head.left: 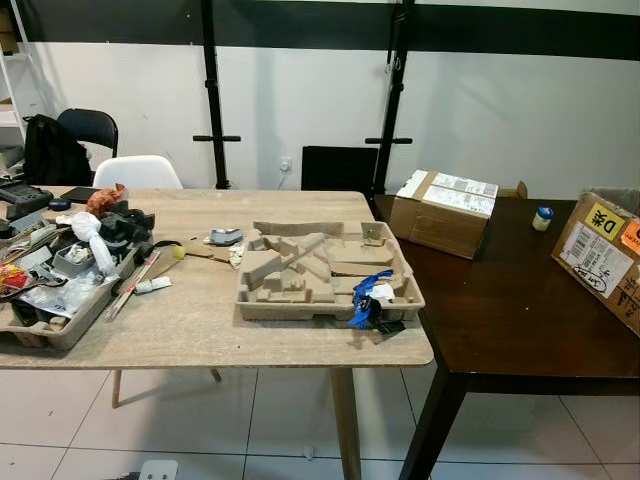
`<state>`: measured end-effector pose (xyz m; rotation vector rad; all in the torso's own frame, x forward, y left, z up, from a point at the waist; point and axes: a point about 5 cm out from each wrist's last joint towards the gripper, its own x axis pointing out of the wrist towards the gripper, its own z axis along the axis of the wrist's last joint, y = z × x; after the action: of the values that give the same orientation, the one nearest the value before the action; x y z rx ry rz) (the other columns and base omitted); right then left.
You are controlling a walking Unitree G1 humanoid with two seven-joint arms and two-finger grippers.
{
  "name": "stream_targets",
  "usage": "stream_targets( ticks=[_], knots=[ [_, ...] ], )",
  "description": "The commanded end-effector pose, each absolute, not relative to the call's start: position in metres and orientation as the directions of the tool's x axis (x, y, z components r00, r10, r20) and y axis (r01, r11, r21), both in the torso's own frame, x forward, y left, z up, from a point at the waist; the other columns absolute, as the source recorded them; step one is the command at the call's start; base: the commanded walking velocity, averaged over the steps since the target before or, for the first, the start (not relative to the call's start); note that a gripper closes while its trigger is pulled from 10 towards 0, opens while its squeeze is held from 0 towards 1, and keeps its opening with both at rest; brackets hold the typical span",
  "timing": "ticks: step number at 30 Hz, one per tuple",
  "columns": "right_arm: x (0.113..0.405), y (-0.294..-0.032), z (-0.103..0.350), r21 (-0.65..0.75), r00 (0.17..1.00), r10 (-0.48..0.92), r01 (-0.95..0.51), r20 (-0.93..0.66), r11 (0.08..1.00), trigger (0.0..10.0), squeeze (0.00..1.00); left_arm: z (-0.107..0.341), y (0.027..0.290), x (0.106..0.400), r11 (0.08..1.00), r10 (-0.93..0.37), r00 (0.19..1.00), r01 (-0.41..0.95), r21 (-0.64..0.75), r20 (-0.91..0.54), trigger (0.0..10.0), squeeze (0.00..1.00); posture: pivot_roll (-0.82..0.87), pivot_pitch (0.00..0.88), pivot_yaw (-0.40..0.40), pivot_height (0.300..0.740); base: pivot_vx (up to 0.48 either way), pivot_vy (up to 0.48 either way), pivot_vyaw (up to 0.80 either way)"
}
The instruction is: Picking trash to rubbish bin
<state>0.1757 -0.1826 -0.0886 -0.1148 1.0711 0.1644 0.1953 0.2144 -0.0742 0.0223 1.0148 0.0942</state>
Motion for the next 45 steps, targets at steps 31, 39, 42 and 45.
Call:
stream_targets(
  ticks=[31, 39, 42, 45],
  knots=[
    [0.1799, -0.1806, -0.0869, -0.011, 0.474, 0.084, -0.195, -0.877, 0.981, 10.0, 0.0, -0.0718, 0.2125, 0.2005, 0.997, 0.073, 0.533, -0.069, 0.043, -0.843, 10.0, 0.0, 0.09, 0.0, -0.011, 0.74, 0.063, 0.0, 0.0],
    [0.1791, -0.181, -0.0873, -0.02, 0.474, 0.079, -0.2, -0.877, 0.98, 10.0, 0.0, -0.0713, 0.2127, 0.2014, 0.997, 0.074, 0.536, -0.07, 0.043, -0.841, 10.0, 0.0, 0.09, 0.0, -0.012, 0.74, 0.0, 0.0, 0.0],
    [0.1784, -0.181, -0.0876, -0.025, 0.472, 0.076, -0.203, -0.878, 0.979, 10.0, 0.0, -0.071, 0.2129, 0.2019, 0.997, 0.074, 0.537, -0.07, 0.043, -0.84, 10.0, 0.0, 0.09, 0.0, -0.012, 0.74, 0.0, 0.0, 0.0],
    [0.1779, -0.1804, -0.0879, -0.023, 0.472, 0.076, -0.2, -0.878, 0.979, 10.0, 0.0, -0.0707, 0.2131, 0.2023, 0.997, 0.075, 0.538, -0.069, 0.044, -0.839, 10.0, 0.0, 0.09, 0.0, -0.013, 0.74, 0.0, 0.0, 0.0]
  ],
)
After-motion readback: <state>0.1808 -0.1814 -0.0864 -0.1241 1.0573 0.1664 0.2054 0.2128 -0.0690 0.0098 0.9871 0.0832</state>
